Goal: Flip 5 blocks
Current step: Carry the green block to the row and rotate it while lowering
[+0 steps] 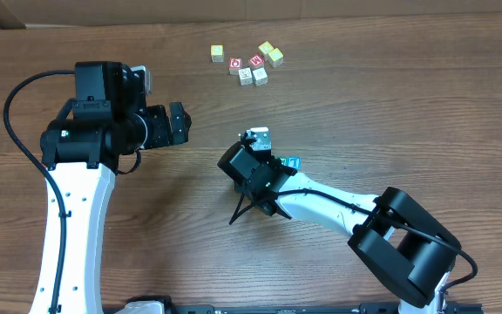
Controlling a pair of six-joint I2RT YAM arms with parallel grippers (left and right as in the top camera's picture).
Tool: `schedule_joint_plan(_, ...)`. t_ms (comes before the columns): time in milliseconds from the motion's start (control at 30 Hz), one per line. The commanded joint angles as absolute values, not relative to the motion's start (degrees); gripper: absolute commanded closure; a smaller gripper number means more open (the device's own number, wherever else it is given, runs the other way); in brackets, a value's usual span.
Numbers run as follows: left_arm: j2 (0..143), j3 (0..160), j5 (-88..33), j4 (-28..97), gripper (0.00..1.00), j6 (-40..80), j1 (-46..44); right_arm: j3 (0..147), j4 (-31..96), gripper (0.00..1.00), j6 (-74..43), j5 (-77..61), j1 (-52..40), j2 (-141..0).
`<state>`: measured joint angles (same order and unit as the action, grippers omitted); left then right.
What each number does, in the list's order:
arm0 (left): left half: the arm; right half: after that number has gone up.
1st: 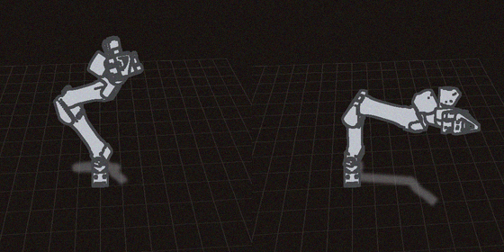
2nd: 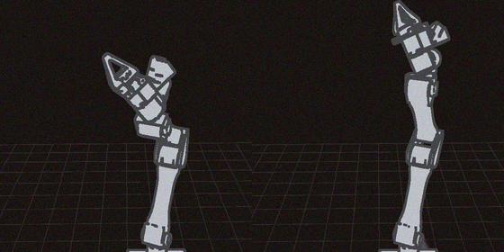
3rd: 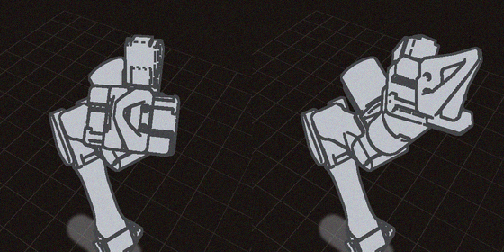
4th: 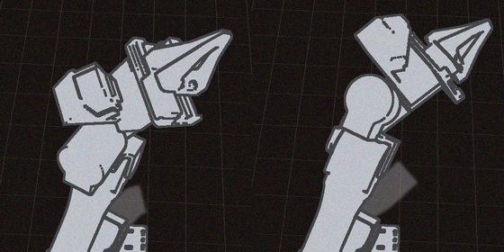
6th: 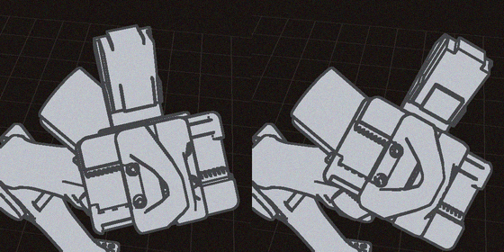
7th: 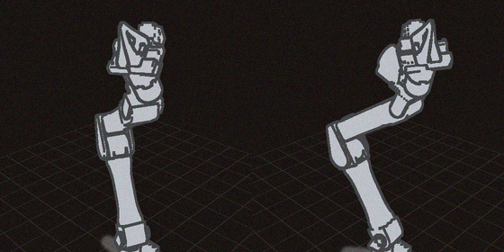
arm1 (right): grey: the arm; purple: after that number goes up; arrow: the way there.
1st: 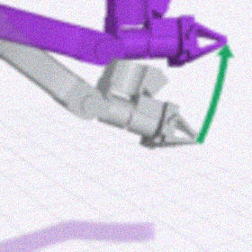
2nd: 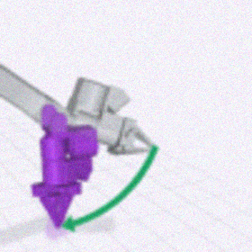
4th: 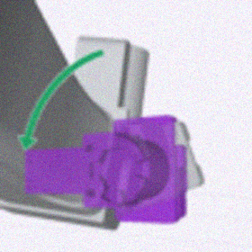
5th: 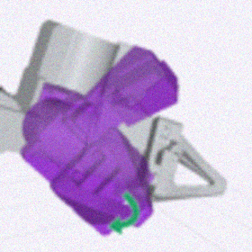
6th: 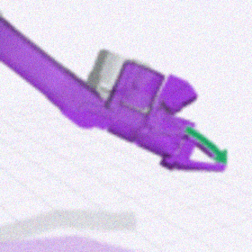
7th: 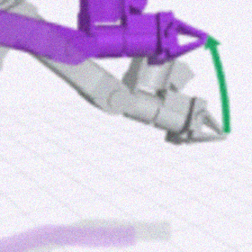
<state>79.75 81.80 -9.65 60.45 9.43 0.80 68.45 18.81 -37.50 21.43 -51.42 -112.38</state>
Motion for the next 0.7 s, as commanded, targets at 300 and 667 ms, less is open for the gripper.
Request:
schedule_joint_plan(300,79.9,82.9,-9.7,60.4,0.00,9.0,0.7,75.6,21.7,0.49,-31.4,22.2,-51.4,-110.5)
schedule_joint_plan(667,79.9,82.9,-9.7,60.4,0.00,9.0,0.7,81.0,26.8,0.96,-31.7,3.2,-51.8,-111.6)
